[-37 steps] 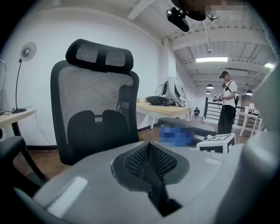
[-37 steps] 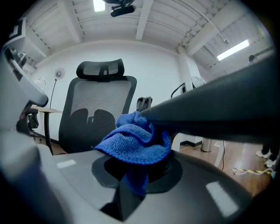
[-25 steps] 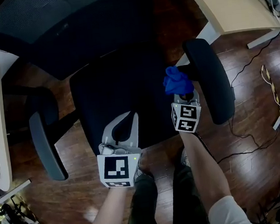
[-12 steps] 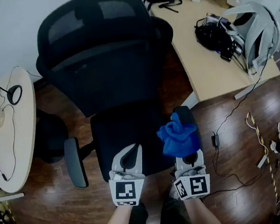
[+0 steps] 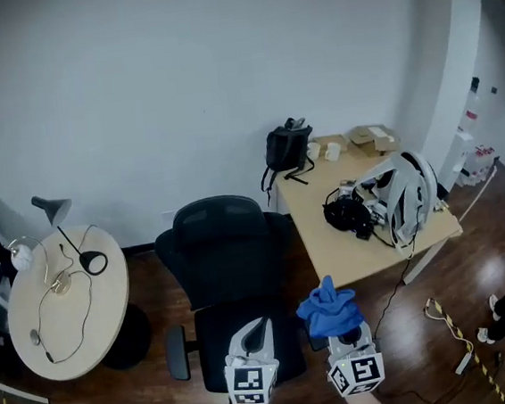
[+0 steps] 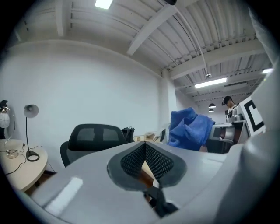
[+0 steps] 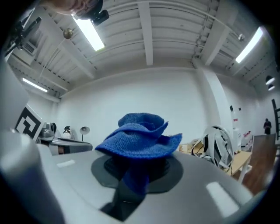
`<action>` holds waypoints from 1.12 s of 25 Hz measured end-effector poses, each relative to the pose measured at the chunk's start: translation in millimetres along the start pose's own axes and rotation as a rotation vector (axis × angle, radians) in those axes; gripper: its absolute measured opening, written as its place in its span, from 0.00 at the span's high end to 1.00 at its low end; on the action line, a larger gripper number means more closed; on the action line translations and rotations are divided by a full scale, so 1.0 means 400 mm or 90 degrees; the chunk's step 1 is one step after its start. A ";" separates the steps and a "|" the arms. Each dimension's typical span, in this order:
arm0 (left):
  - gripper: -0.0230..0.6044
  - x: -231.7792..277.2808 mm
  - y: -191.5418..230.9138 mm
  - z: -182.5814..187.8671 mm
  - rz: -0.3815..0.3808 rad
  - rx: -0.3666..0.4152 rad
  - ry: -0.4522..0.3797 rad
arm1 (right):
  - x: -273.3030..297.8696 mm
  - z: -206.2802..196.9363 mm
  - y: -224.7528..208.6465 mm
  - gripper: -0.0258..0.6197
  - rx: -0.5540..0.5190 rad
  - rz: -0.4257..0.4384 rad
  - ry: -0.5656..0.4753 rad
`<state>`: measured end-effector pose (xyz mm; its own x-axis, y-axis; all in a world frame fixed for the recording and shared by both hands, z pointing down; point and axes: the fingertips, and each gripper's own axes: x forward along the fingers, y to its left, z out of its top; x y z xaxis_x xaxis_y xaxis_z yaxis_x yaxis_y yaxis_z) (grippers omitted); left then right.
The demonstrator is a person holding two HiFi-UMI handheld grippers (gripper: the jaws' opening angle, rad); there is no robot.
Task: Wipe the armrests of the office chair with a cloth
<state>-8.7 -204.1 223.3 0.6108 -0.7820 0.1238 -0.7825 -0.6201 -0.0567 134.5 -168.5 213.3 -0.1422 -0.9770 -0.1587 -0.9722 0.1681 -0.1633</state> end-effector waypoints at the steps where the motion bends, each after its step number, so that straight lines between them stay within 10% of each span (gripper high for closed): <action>1: 0.89 -0.025 -0.024 0.043 -0.006 -0.013 0.009 | -0.021 0.045 0.010 0.82 0.004 0.000 -0.011; 15: 0.89 -0.154 -0.223 0.197 0.020 0.074 -0.083 | -0.216 0.229 -0.014 0.82 0.044 0.098 -0.053; 21: 0.89 -0.323 -0.234 0.206 0.099 0.044 -0.026 | -0.310 0.264 0.019 0.82 0.071 0.161 -0.060; 28: 0.89 -0.579 -0.219 0.320 0.120 0.074 -0.103 | -0.493 0.377 0.173 0.82 0.072 0.172 -0.064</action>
<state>-66.2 23.2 72.8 0.4737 -0.8787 -0.0585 -0.8711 -0.4578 -0.1778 123.2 55.6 86.3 -0.3682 -0.8779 -0.3062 -0.8738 0.4393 -0.2086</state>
